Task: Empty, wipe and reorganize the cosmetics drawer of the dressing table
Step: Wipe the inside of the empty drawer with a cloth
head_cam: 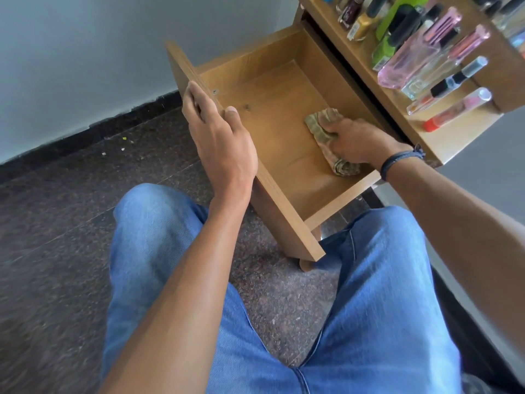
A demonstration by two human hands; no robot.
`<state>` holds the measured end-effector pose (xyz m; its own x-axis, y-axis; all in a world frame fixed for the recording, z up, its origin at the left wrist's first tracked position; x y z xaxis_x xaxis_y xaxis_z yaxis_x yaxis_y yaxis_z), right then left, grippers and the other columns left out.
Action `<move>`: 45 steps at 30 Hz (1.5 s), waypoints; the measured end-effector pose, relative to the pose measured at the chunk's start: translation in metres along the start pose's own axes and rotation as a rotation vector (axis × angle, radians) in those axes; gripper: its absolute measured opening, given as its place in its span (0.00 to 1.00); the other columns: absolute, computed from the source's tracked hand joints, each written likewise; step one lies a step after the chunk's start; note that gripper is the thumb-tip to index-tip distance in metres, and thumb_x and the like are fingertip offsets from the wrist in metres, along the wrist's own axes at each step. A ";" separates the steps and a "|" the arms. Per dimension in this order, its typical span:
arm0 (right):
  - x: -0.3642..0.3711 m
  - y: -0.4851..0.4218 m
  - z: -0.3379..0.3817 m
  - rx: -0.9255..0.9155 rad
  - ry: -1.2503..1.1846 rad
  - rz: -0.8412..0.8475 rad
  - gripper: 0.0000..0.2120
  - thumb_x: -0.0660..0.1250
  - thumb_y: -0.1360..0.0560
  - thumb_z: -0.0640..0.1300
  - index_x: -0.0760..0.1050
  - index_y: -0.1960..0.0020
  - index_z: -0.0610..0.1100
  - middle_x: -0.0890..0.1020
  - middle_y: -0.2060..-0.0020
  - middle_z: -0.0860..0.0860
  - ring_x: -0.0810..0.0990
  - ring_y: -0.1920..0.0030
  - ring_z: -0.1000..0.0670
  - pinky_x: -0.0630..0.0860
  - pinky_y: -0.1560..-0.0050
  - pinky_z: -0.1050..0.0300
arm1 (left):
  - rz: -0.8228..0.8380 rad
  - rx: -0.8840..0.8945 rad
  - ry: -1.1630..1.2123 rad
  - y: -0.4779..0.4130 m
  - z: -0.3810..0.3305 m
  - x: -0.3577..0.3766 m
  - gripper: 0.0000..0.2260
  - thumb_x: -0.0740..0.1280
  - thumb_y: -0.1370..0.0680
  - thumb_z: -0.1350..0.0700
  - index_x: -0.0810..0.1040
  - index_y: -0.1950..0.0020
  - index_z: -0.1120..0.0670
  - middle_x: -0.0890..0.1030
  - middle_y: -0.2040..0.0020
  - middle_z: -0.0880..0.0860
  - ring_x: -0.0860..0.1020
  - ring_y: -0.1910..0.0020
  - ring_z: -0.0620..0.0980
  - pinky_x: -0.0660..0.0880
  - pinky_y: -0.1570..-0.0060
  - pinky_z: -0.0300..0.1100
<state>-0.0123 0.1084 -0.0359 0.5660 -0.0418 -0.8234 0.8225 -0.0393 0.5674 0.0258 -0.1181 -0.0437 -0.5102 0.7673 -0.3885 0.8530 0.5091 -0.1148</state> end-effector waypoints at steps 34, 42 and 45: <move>0.014 0.032 0.002 0.106 0.064 -0.243 0.12 0.65 0.20 0.36 0.76 0.37 0.38 0.81 0.44 0.37 0.81 0.44 0.35 0.77 0.48 0.47 | 0.012 0.002 -0.037 0.001 -0.003 -0.002 0.26 0.57 0.17 0.59 0.55 0.20 0.62 0.60 0.21 0.55 0.66 0.28 0.50 0.61 0.38 0.26; 0.034 0.057 0.041 -0.010 0.110 -0.278 0.07 0.66 0.20 0.41 0.78 0.44 0.41 0.78 0.59 0.47 0.82 0.56 0.42 0.75 0.62 0.53 | -0.012 0.005 -0.033 0.003 -0.003 -0.001 0.26 0.57 0.17 0.60 0.55 0.20 0.63 0.60 0.22 0.57 0.66 0.28 0.50 0.56 0.44 0.16; 0.052 0.069 0.064 -0.103 0.086 -0.250 0.07 0.67 0.22 0.38 0.78 0.44 0.40 0.79 0.53 0.47 0.78 0.57 0.47 0.74 0.61 0.56 | -0.011 0.006 -0.039 0.002 -0.002 -0.001 0.26 0.57 0.17 0.59 0.55 0.20 0.63 0.59 0.21 0.56 0.66 0.28 0.50 0.57 0.44 0.17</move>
<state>0.0702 0.0396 -0.0392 0.3440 0.0410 -0.9381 0.9360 0.0641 0.3461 0.0273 -0.1171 -0.0421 -0.5153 0.7455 -0.4228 0.8479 0.5153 -0.1247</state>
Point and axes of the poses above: each hand's wrist, its own y-axis away from the middle knuckle, its own x-axis out of the palm, z = x × y, the point moved 3 cm from there along -y, towards the middle knuckle
